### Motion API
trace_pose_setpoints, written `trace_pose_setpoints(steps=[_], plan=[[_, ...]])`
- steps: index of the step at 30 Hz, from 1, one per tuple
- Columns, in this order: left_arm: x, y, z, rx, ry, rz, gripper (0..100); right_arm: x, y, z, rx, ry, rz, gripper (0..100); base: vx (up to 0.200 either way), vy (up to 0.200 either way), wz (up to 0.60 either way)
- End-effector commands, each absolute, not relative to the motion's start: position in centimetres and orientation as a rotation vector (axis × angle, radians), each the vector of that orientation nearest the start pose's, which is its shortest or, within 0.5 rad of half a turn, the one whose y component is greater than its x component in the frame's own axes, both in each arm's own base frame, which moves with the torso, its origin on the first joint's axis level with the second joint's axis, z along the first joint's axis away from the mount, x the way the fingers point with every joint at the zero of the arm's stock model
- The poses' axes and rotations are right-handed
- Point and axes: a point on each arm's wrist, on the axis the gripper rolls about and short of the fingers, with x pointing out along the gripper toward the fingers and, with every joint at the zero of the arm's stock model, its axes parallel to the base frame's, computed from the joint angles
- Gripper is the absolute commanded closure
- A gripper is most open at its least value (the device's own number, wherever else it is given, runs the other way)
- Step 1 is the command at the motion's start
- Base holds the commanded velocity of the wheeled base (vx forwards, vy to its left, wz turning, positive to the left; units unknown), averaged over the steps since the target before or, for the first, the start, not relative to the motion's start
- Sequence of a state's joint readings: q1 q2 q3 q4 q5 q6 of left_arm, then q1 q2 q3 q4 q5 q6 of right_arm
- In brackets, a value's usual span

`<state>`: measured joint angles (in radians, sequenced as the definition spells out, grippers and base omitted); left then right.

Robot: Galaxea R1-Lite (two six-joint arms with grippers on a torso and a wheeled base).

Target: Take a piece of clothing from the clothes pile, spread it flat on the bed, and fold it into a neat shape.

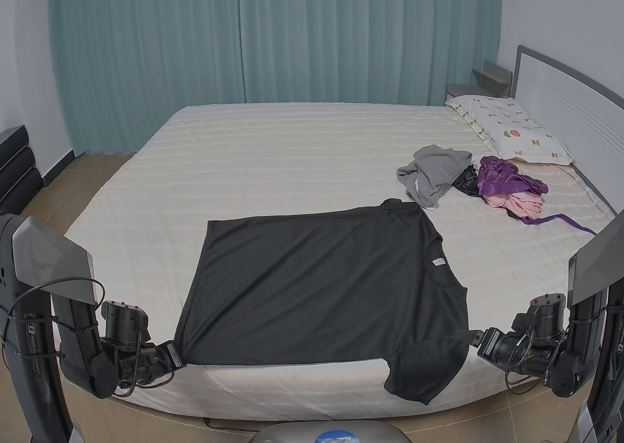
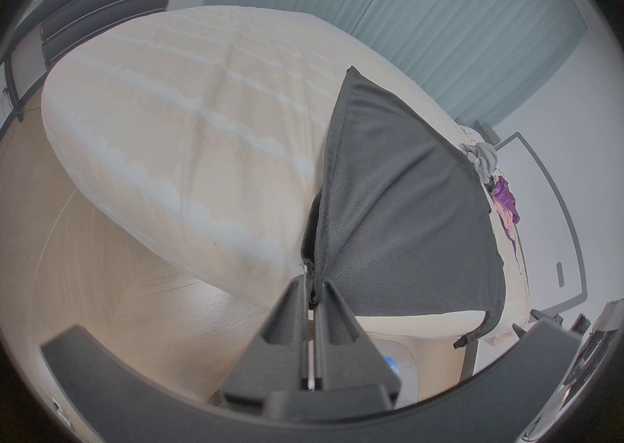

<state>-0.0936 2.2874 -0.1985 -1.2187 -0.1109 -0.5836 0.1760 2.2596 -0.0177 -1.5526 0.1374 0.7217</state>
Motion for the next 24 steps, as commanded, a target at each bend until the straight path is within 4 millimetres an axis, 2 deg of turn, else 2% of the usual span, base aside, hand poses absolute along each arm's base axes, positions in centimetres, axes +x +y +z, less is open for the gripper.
trace_pose_setpoints(steps=[1, 5, 10, 18, 22, 23, 24], plan=[[24.1, -2.5, -3.9, -0.556, 0.892, 0.069, 100, 22.2, 3.7, -2.5, 0.639, 0.771, 0.028, 0, 0.000, 0.000, 0.00], [24.1, -2.5, -4.0, -0.558, 0.894, 0.070, 100, 22.7, 3.8, -3.0, 0.584, 0.774, 0.038, 0, 0.000, 0.000, 0.00], [24.2, -2.4, -3.9, -0.561, 0.892, 0.073, 100, 24.8, 4.1, -4.4, 0.562, 0.797, 0.022, 0, 0.000, 0.000, 0.00], [24.2, -2.4, -4.0, -0.575, 0.893, 0.082, 100, 28.1, 5.4, -4.2, 0.550, 0.819, 0.025, 0, 0.000, 0.000, 0.00], [24.1, -2.4, -3.9, -0.576, 0.894, 0.080, 100, 28.8, 5.7, -4.3, 0.548, 0.835, 0.022, 0, 0.000, 0.000, 0.00], [24.0, -2.5, -3.9, -0.576, 0.894, 0.079, 100, 28.8, 5.6, -4.3, 0.548, 0.834, 0.020, 100, 0.000, 0.000, 0.00], [24.0, -2.4, -3.9, -0.577, 0.892, 0.080, 100, 29.0, 5.6, -4.3, 0.550, 0.830, 0.018, 100, 0.000, 0.000, 0.00]])
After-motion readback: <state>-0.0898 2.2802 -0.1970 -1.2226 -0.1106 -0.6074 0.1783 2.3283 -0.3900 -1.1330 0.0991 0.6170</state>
